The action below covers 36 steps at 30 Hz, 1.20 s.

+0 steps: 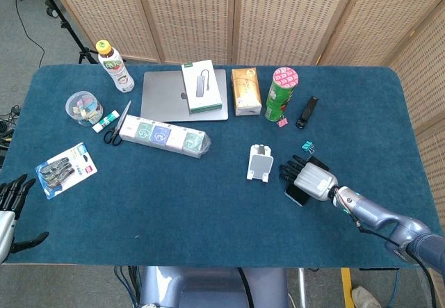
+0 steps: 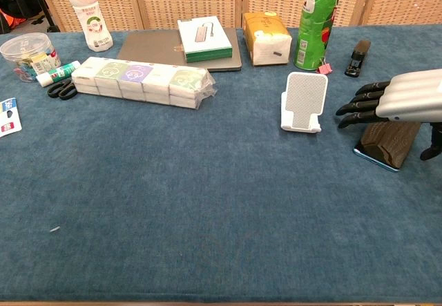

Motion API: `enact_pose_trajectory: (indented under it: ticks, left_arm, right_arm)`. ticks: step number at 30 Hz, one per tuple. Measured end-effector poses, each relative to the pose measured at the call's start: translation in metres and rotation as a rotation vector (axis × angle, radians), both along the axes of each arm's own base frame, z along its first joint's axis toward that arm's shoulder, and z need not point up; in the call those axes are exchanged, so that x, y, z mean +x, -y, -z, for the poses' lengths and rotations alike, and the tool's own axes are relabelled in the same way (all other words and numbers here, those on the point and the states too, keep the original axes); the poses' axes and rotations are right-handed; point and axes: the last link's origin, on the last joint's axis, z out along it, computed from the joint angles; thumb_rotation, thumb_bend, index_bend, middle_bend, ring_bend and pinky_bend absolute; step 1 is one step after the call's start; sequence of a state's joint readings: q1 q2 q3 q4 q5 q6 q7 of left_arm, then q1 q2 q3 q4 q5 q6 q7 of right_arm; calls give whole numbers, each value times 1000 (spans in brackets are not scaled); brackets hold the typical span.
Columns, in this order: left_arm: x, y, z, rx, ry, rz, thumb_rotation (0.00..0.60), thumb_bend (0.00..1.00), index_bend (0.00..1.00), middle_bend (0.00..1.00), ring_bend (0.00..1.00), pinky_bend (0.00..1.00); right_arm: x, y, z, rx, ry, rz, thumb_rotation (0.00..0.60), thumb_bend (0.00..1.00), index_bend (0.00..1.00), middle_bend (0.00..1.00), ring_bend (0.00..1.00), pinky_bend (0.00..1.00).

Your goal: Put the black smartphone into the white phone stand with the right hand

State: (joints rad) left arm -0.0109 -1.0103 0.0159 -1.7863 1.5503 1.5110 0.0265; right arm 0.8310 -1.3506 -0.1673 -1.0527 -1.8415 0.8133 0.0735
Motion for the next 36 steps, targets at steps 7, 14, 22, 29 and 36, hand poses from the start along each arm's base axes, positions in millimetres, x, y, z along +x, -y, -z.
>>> enact_pose_trajectory:
  ticks: [7, 14, 22, 29, 36]
  left_arm:
    - [-1, -1, 0, -2, -1, -3, 600, 0, 0, 0, 0, 0]
    - [-1, 0, 0, 0, 4, 0, 600, 0, 0, 0, 0, 0]
    - [-1, 0, 0, 1, 6, -2, 600, 0, 0, 0, 0, 0]
    - [-1, 0, 0, -4, 5, 2, 600, 0, 0, 0, 0, 0]
    - [0, 1, 1, -6, 5, 6, 600, 0, 0, 0, 0, 0]
  right_arm:
    - [-1, -2, 3, 23, 0, -2, 600, 0, 142, 12, 0, 0]
    - [-4, -7, 10, 47, 35, -18, 600, 0, 356, 219, 102, 100]
    - [-12, -11, 14, 55, 88, -6, 600, 0, 549, 471, 327, 398]
    - [-27, -14, 0, 18, 174, 17, 600, 0, 612, 532, 384, 454]
    - [-33, -20, -17, -11, 256, 13, 600, 0, 628, 547, 397, 465]
